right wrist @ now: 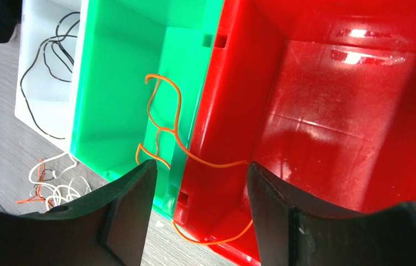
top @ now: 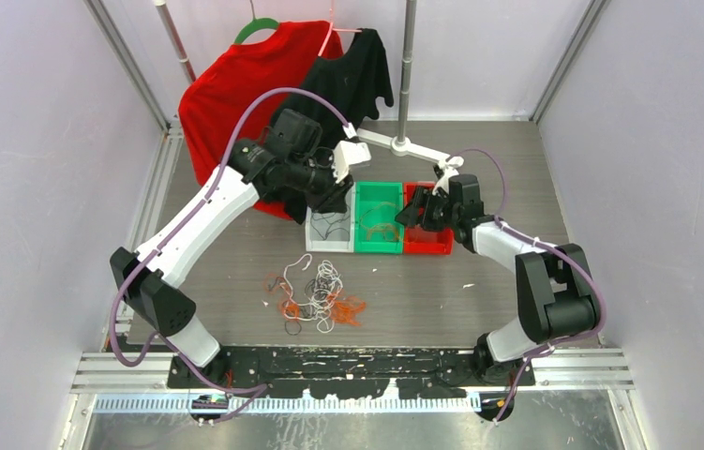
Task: Untangle the cables
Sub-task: Adjust the cable in the bin.
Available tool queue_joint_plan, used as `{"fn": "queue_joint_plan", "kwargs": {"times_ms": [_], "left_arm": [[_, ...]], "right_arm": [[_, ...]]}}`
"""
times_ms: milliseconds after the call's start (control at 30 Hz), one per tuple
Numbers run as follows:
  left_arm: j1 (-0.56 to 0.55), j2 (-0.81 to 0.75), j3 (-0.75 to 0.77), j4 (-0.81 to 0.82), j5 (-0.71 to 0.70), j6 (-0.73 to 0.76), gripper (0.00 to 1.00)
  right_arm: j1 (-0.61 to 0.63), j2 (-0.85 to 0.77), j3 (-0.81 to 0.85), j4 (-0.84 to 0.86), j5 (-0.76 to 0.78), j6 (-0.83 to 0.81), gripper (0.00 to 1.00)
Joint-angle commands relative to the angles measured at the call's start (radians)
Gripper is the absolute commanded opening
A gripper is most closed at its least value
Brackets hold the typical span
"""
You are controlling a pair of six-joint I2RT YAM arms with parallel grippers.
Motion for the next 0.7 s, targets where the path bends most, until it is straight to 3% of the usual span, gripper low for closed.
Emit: {"fn": "queue_joint_plan", "kwargs": {"times_ms": [0, 233, 533, 667], "left_arm": [[0.004, -0.040, 0.025, 0.000, 0.003, -0.006, 0.28], [0.004, -0.041, 0.020, 0.000, 0.000, -0.008, 0.28], [0.004, -0.047, 0.013, 0.003, -0.003, -0.012, 0.28], [0.004, -0.048, 0.013, 0.007, -0.003, -0.014, 0.28]], "right_arm": [[0.001, -0.030, 0.016, 0.095, -0.022, 0.008, 0.61], [0.002, -0.087, -0.010, 0.105, 0.005, 0.030, 0.26], [0.007, -0.138, 0.032, 0.037, 0.031, 0.026, 0.01], [0.029, -0.153, 0.058, -0.011, 0.084, 0.014, 0.02]]}}
